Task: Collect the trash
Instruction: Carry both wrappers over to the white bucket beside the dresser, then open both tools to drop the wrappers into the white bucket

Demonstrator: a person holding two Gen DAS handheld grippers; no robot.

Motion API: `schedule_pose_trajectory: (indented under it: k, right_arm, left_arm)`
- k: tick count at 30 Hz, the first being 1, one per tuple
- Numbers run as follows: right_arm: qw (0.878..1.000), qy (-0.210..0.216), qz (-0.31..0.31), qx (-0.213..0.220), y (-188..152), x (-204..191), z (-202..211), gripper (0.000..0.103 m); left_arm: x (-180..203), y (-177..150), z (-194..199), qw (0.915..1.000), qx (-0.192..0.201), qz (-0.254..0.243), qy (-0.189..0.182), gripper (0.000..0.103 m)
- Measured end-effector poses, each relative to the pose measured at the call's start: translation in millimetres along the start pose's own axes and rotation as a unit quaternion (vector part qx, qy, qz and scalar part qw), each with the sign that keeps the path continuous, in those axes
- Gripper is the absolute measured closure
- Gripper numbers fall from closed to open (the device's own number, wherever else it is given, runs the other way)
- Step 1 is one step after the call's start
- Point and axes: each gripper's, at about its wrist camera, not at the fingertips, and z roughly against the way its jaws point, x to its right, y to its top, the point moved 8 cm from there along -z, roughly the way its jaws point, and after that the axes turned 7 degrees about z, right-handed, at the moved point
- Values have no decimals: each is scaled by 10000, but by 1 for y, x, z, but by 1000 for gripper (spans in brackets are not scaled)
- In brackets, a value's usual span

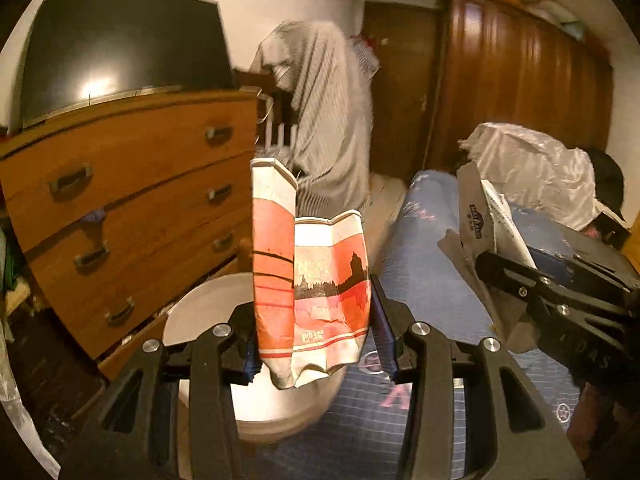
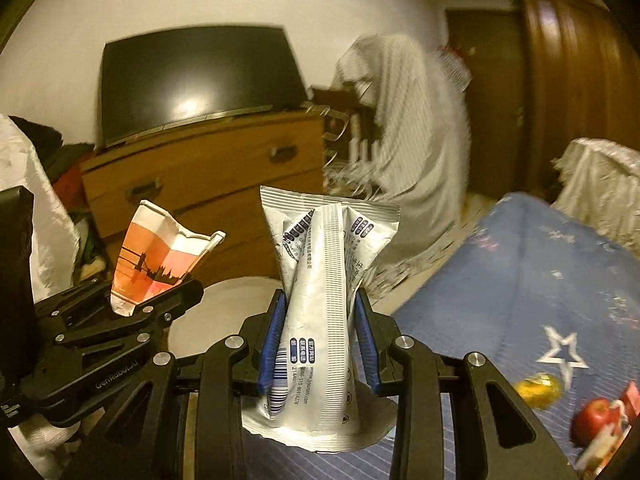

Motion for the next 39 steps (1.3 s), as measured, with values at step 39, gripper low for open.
schedule_pose_trajectory:
  k: [39]
  right_arm:
    - [9713,1028,18,-2145,-41,-53,-236,43]
  left_arm:
    - [-160,-51,-143,9802,-1640,925,610,41]
